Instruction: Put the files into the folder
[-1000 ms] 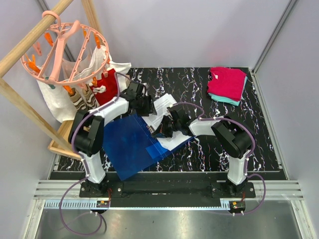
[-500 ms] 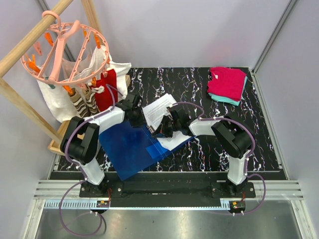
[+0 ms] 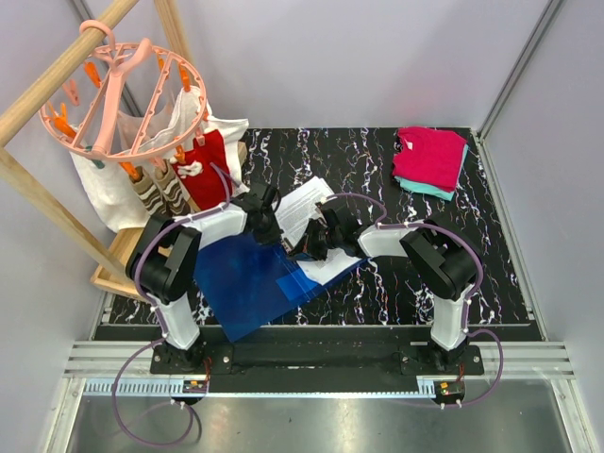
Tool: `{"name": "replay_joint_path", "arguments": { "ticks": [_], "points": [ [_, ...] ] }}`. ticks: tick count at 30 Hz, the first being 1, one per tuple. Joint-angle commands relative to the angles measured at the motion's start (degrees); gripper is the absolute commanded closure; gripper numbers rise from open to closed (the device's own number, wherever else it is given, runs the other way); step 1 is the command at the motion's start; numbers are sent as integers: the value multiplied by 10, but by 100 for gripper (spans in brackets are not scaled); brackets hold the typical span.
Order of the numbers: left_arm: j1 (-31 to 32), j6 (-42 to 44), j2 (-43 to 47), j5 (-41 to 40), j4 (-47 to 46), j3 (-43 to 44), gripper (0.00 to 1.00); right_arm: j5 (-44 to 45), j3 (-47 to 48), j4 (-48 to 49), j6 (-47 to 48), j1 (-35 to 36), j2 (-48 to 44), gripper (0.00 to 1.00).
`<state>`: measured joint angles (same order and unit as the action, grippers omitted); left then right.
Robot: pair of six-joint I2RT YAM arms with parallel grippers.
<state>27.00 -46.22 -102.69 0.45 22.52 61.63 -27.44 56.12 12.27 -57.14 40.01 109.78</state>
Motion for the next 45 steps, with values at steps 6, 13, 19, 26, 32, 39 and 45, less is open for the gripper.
{"name": "replay_joint_path", "arguments": {
  "ticks": [6,13,19,26,32,39,45],
  "points": [
    [5,125,-80,-60,50,61,100,117,10,-122,133,-5,34,100],
    [11,172,-83,-47,64,73,100,177,21,-193,172,-4,59,100],
    [11,175,-79,-56,60,64,100,208,1,-195,168,-5,73,100],
    [11,163,-74,-48,53,53,100,249,-29,-188,150,-5,91,100],
    [16,126,-66,-34,53,42,100,192,-31,-141,150,-5,99,100],
    [25,20,-24,-7,-4,-35,100,100,-65,-22,87,-5,71,100],
    [28,14,27,-17,-36,-54,100,27,-70,22,63,-27,55,87]
  ]
}}
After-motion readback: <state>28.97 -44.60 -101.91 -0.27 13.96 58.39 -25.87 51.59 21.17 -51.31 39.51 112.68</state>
